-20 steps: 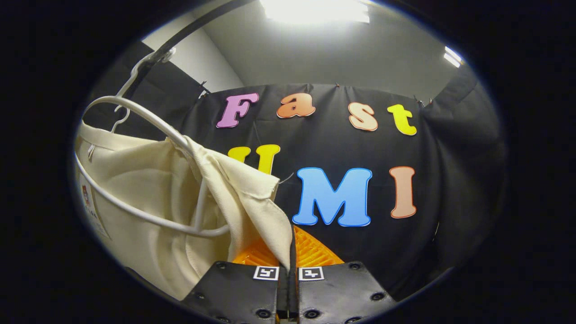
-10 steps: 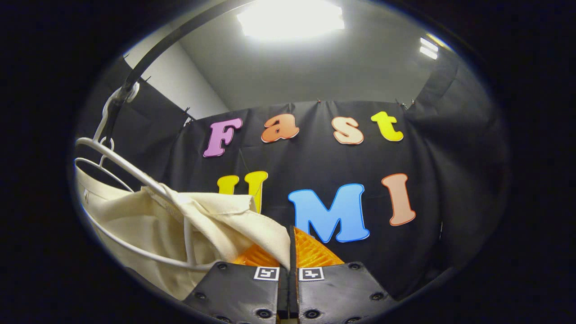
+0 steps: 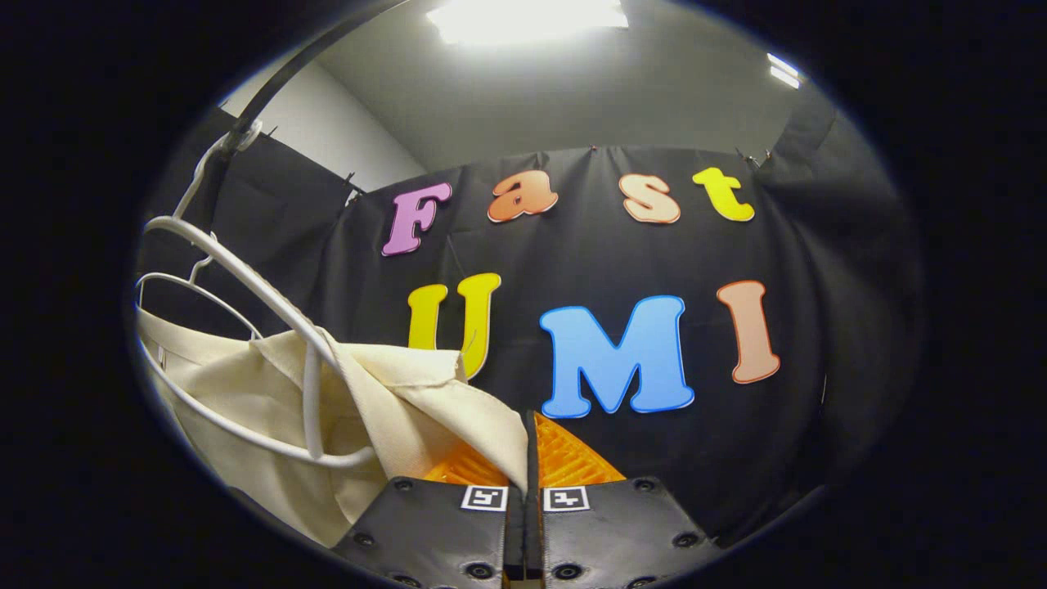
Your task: Grasp the clothes on the hanger with both hands and then place them into the laundry hamper below.
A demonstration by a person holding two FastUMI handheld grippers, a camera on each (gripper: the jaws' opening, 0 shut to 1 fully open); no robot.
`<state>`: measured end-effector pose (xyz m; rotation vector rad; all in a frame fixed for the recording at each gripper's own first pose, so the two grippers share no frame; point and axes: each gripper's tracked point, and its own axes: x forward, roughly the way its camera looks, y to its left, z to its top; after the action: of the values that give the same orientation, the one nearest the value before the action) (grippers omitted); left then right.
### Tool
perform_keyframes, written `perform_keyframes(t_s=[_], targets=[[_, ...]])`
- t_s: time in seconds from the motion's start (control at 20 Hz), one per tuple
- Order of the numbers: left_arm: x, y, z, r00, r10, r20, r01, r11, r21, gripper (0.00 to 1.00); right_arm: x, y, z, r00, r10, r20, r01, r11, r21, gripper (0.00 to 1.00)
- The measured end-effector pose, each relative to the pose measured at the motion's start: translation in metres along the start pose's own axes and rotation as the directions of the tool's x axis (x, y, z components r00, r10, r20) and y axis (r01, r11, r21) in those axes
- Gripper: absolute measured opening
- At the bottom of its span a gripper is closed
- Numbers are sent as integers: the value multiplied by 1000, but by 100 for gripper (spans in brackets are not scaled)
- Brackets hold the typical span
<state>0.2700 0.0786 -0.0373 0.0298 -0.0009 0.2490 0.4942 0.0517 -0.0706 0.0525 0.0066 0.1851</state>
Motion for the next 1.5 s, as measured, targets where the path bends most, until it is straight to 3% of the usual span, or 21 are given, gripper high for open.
perform_keyframes(t_s=[0.15,0.35,0.55,0.65,0.95,1.25,1.5], targets=[[-18,6,-22,999,-5,-48,6,1000,15,2,-9,3,-31,997,16,-80,-12,998,54,2],[-12,-13,-62,994,-4,-109,5,1000,5,2,-26,16,-58,990,44,-134,-47,999,-13,2],[4,-36,-88,986,-11,-164,7,1000,-25,2,-50,27,-99,971,75,-227,-74,997,13,2],[0,-48,-96,984,-25,-174,21,999,-25,2,-71,41,-107,971,99,-218,-103,995,-4,2],[-39,-58,-91,976,-98,-194,99,995,0,2,-138,104,-92,954,229,-191,-244,968,-57,2],[-70,-58,-54,974,-169,-151,172,985,7,2,-199,161,-34,930,339,-140,-344,939,-17,2],[-85,-53,-25,974,-196,-113,200,979,27,2,-247,216,10,894,440,-89,-438,898,34,2]])
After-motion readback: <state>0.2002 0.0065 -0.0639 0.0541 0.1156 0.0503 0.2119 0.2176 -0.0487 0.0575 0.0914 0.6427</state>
